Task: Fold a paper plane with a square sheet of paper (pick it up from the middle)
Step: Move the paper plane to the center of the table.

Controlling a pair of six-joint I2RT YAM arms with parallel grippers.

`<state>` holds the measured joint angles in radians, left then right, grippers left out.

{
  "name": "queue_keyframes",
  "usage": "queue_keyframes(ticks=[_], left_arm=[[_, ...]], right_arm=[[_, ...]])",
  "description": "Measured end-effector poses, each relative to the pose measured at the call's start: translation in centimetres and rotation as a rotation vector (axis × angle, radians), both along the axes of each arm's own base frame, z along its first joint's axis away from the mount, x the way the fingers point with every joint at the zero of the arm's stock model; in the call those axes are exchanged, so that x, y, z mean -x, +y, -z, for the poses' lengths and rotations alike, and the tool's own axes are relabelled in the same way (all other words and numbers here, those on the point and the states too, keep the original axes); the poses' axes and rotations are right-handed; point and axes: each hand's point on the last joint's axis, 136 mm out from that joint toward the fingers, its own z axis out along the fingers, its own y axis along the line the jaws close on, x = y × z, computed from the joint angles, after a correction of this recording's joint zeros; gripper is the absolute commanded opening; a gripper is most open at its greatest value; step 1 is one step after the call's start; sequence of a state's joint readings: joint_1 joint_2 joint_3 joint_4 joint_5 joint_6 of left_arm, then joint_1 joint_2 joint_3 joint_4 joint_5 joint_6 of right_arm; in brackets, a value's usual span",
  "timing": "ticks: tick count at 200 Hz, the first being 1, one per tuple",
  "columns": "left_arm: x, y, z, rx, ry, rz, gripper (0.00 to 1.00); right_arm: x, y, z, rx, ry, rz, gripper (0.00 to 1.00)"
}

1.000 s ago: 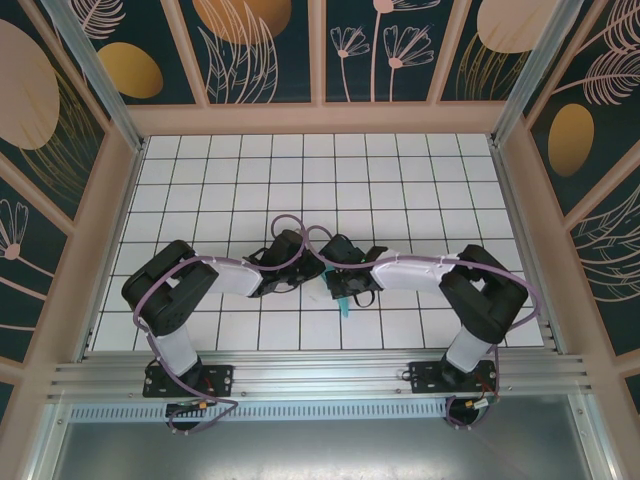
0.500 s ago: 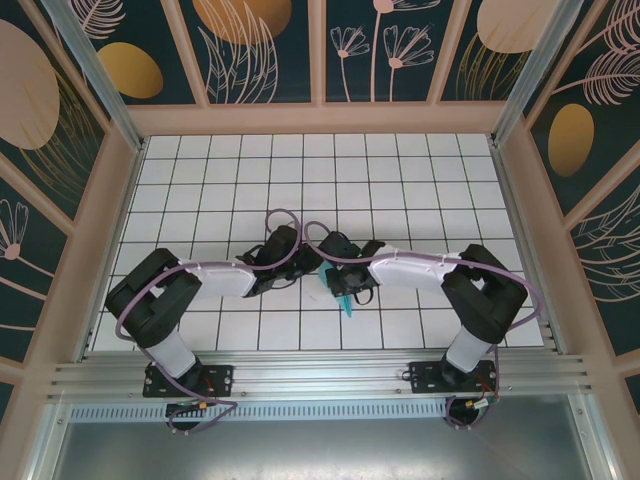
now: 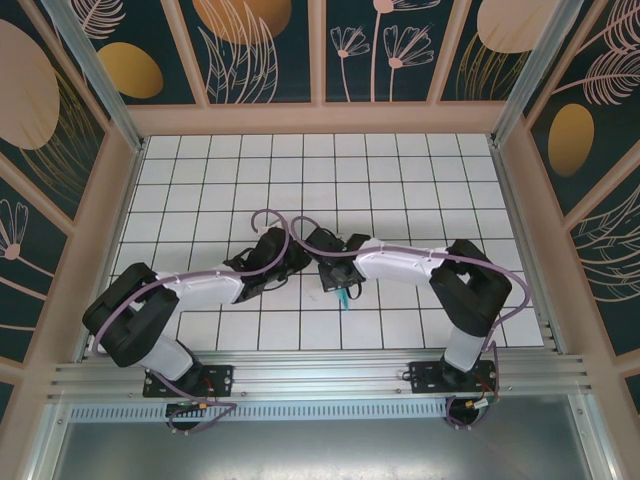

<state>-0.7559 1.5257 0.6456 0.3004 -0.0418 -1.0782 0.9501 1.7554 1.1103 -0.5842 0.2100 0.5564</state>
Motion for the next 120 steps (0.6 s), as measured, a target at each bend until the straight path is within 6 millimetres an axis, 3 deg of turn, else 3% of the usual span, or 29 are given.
queue_keyframes(ticks=[30,58,85,120], left_arm=[[0.0,0.6,-0.3,-0.010,-0.009,-0.019,0.23],[0.3,1.0,0.0,-0.019,-0.005,-0.023,0.24],[0.4,1.3,0.1,-0.026,-0.007,-0.030,0.24],[0.3,1.3,0.1,-0.029,-0.008,-0.034,0.24]], right_arm=[[-2.7,0.2,-1.3,-0.039,-0.032,0.046,0.06],[-5.5,-0.5,0.0,-0.021,-0.025,0.092,0.12],[-6.3,-0.7,2.3,0.015,0.014,0.091,0.16],[-7.2,0.5,2.0,-0.003,0.010,0.078,0.22]])
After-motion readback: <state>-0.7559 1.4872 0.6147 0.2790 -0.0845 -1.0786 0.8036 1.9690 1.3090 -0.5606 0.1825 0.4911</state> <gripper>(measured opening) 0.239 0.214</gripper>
